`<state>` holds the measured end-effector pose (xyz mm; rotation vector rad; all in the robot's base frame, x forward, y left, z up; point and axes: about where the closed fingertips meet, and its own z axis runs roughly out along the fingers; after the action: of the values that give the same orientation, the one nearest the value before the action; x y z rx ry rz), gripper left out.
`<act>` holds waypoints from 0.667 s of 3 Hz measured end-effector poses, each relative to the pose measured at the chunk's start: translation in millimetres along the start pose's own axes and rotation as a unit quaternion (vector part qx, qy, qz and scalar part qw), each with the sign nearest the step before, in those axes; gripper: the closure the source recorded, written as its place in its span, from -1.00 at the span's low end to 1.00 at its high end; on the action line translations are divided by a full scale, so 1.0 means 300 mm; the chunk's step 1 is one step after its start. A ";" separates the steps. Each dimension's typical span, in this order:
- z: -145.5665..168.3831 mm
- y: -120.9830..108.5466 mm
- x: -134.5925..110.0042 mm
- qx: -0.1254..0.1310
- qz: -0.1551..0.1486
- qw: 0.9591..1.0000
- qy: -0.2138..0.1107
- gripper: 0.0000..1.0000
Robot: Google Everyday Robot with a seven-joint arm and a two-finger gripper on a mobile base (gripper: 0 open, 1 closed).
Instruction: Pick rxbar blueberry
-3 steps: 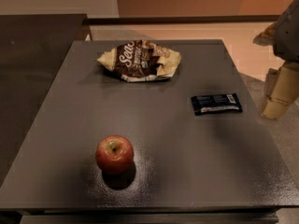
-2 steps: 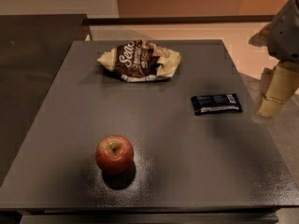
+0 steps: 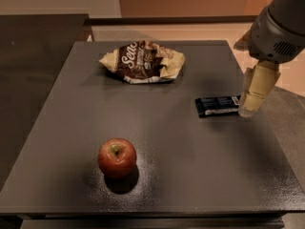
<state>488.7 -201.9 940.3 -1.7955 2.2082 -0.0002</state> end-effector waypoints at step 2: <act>0.165 -0.069 0.035 -0.029 -0.012 0.999 0.023 -1.00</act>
Offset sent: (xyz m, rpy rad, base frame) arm 0.0379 -0.0122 -0.0770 -0.0780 0.1082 0.0462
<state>517.9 -207.4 894.5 -1.8698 2.2405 0.0177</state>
